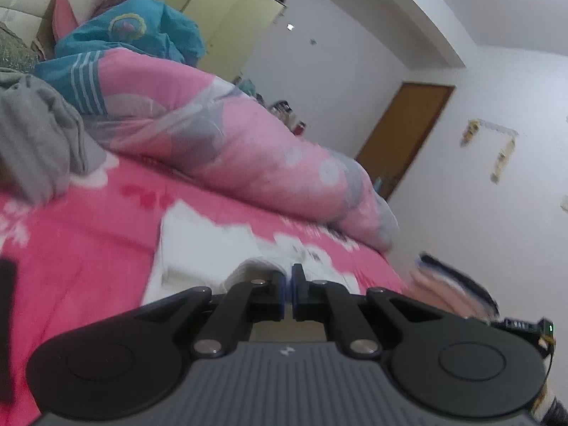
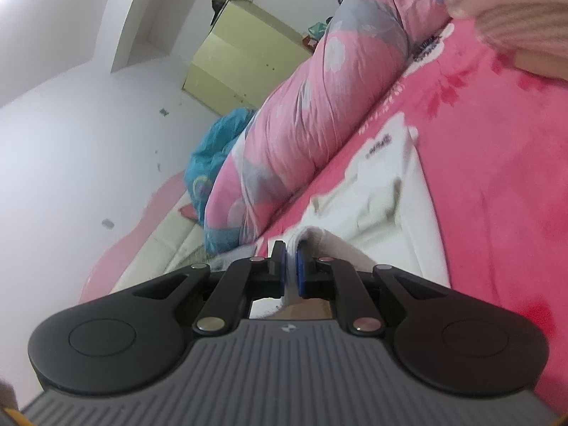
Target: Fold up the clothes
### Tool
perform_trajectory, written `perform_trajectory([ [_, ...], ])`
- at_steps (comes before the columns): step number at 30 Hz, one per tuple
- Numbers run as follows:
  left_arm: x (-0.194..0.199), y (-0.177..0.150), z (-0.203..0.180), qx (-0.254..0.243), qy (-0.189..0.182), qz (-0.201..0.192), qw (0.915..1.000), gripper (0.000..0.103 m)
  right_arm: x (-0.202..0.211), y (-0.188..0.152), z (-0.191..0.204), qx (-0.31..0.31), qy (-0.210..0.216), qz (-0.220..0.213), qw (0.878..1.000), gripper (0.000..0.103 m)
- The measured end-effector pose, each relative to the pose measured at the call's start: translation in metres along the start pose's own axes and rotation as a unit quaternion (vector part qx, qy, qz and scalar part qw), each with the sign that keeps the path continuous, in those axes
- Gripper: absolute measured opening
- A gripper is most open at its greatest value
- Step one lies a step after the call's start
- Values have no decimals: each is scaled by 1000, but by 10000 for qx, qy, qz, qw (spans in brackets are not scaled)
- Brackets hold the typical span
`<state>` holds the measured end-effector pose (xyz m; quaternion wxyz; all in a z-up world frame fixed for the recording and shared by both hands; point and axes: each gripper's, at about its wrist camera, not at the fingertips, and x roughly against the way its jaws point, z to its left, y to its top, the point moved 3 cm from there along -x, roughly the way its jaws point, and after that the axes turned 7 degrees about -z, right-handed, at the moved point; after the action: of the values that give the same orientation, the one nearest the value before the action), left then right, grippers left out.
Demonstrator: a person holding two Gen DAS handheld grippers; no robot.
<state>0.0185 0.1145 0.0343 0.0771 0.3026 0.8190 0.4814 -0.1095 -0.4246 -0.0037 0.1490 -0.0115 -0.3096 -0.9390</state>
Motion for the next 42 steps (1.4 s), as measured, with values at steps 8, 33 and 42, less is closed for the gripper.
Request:
perform_trajectory([
  [8,-137,42,46,713,228,31,9972,4,-111,65,-32,-113,8,-201,9997,5],
  [33,-273,49,194,2382,657,-93,9689,48,-268,122,-207,-2063,-742,-254,9753,56],
  [42,-139,43,139,1789,698,169,9812,64,-163,87,-122,-1121,-874,65,9898,68],
])
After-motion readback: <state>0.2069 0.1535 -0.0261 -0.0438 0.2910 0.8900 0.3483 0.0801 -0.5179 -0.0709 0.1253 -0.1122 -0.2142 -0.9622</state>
